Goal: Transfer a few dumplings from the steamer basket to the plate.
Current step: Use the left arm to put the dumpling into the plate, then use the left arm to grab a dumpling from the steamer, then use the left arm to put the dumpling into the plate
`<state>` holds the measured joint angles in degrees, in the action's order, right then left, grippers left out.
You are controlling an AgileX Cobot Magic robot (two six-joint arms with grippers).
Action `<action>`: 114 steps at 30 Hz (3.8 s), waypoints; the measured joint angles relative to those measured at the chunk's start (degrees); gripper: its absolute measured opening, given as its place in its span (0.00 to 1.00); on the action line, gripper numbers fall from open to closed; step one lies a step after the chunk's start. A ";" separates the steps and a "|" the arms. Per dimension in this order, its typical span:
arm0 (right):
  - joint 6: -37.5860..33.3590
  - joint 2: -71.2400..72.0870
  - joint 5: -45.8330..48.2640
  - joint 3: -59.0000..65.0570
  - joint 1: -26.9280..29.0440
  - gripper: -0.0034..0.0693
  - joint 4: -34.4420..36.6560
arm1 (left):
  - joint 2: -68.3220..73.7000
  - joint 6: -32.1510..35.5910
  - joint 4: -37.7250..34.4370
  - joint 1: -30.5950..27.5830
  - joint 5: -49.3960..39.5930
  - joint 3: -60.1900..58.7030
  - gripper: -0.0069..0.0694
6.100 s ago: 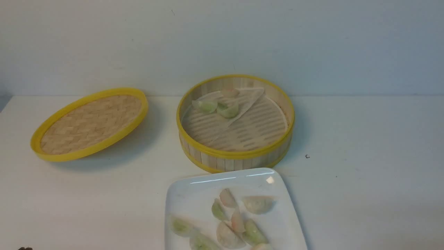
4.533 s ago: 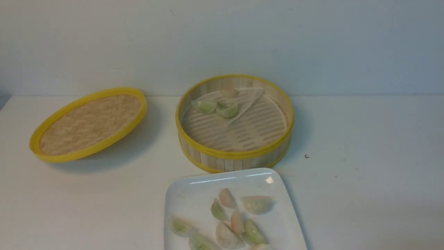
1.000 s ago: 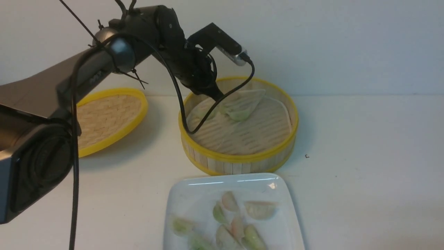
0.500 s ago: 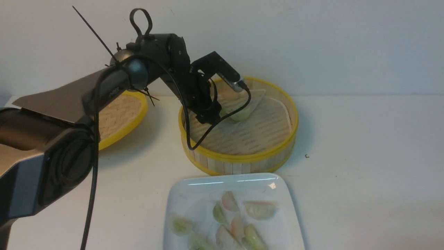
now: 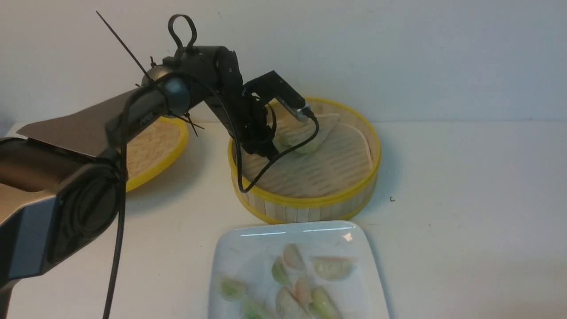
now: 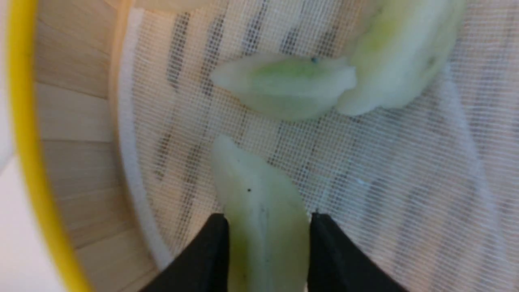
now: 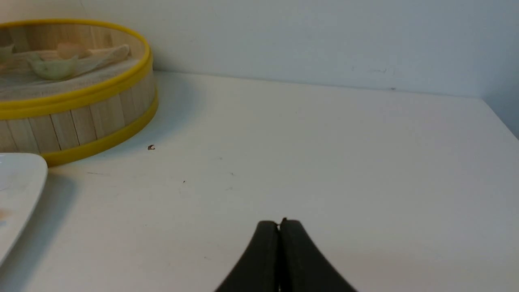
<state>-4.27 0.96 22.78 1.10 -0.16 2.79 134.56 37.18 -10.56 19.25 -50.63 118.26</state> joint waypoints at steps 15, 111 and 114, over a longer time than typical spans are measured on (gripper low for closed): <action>0.00 0.00 0.00 0.00 0.00 0.03 0.00 | -22.26 -11.80 -0.29 0.00 -19.94 -1.79 0.38; 1.22 0.00 0.00 0.00 0.00 0.03 0.00 | 5.55 -25.60 15.04 10.69 -14.56 20.48 0.38; 1.22 0.00 0.00 0.00 0.00 0.03 0.00 | 5.55 -25.55 14.98 10.69 -19.43 25.55 0.38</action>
<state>-3.05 0.96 22.78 1.10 -0.16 2.79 140.11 11.64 4.42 29.93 -70.06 143.81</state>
